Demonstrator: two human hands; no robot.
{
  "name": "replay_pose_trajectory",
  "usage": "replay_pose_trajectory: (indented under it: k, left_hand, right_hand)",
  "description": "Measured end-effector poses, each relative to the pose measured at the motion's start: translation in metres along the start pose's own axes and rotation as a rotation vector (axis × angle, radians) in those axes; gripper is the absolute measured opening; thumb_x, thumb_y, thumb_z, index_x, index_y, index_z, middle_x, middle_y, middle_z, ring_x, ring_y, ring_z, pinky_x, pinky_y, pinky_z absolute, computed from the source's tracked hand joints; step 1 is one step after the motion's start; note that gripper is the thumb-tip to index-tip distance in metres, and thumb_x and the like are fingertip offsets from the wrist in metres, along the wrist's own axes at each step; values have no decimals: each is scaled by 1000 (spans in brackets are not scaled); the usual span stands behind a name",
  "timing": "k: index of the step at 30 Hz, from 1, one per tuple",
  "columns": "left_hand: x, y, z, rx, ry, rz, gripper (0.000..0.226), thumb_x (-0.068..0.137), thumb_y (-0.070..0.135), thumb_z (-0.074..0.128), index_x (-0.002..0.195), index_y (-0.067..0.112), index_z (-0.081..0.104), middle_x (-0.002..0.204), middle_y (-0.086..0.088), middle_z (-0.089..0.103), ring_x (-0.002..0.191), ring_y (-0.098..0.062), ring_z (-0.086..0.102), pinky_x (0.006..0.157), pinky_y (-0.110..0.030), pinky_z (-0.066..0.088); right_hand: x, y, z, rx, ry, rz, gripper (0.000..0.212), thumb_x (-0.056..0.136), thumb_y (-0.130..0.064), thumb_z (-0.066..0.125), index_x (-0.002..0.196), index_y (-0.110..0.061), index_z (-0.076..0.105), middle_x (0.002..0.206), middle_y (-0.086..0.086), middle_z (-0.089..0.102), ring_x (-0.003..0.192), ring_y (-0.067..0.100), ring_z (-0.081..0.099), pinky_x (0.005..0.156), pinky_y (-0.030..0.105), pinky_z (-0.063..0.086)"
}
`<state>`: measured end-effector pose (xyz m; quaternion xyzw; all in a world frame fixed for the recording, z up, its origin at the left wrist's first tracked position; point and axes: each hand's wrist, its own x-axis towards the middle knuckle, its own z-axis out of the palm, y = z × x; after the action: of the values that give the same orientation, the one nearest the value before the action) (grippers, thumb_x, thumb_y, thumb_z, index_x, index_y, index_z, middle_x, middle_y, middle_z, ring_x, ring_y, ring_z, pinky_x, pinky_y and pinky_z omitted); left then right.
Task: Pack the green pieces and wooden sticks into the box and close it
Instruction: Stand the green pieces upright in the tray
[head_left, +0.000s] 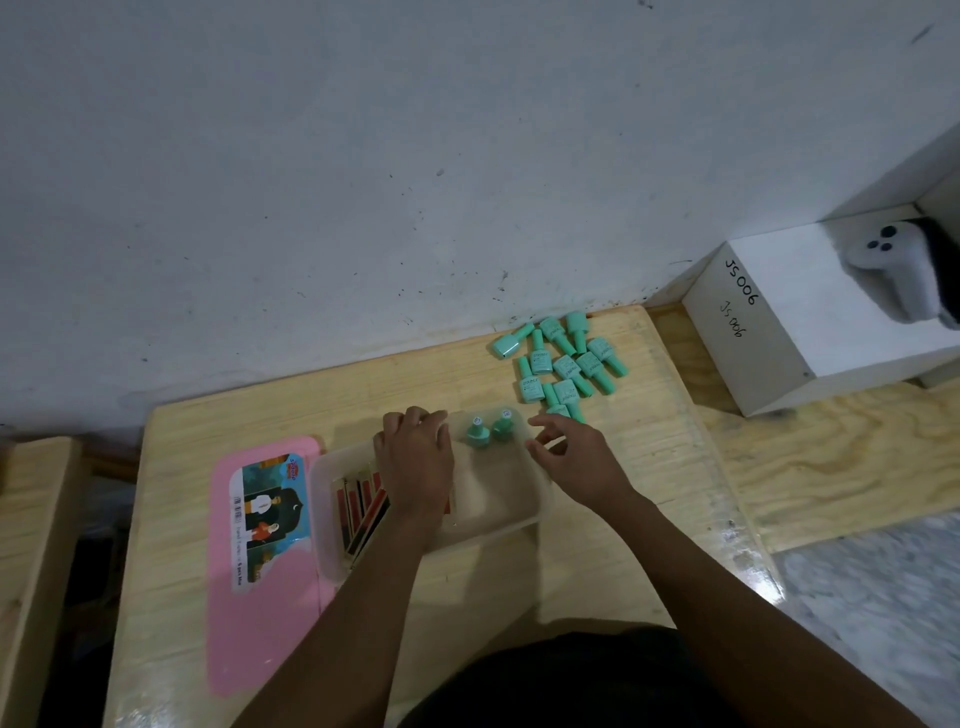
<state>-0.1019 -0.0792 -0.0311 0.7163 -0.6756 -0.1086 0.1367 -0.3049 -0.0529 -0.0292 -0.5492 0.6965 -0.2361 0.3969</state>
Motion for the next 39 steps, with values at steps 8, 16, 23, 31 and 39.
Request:
replay_pose_trajectory:
  k: [8, 16, 23, 31, 39]
  left_hand:
    - [6, 4, -4, -27, 0, 24, 26, 91, 28, 55, 110, 20, 69, 104, 0, 67, 103, -24, 52, 86, -39, 40]
    - [46, 51, -11, -271, -28, 175, 20, 87, 29, 60, 101, 20, 71, 86, 2, 68, 85, -21, 59, 73, -32, 46]
    - [96, 84, 22, -195, -478, -79, 30, 84, 44, 58, 102, 24, 71, 108, 0, 69, 102, -23, 63, 90, -39, 51]
    - [121, 99, 62, -149, -619, -204, 45, 78, 50, 55, 88, 8, 67, 97, -11, 70, 91, -29, 65, 74, -33, 50]
    - [126, 104, 81, -224, -615, -303, 45, 79, 36, 68, 105, 0, 65, 102, -12, 70, 93, -26, 66, 69, -29, 47]
  right_hand:
    - [14, -12, -4, -135, 104, 3, 30, 90, -38, 61, 120, -32, 62, 99, -12, 67, 85, 8, 64, 72, 30, 54]
    - [32, 24, -38, -268, 117, 304, 28, 89, -39, 56, 115, -33, 64, 115, -5, 67, 103, 19, 62, 81, 32, 48]
    - [42, 37, -40, -280, -7, 354, 30, 88, -44, 54, 112, -30, 64, 110, -2, 67, 96, 18, 62, 84, 42, 54]
    - [48, 39, -33, -313, 39, 386, 37, 89, -56, 51, 112, -30, 65, 106, -3, 68, 90, 16, 62, 69, 30, 44]
    - [42, 53, -40, 70, 199, 364, 31, 88, -33, 66, 112, -14, 69, 103, 2, 72, 87, 10, 63, 78, 28, 53]
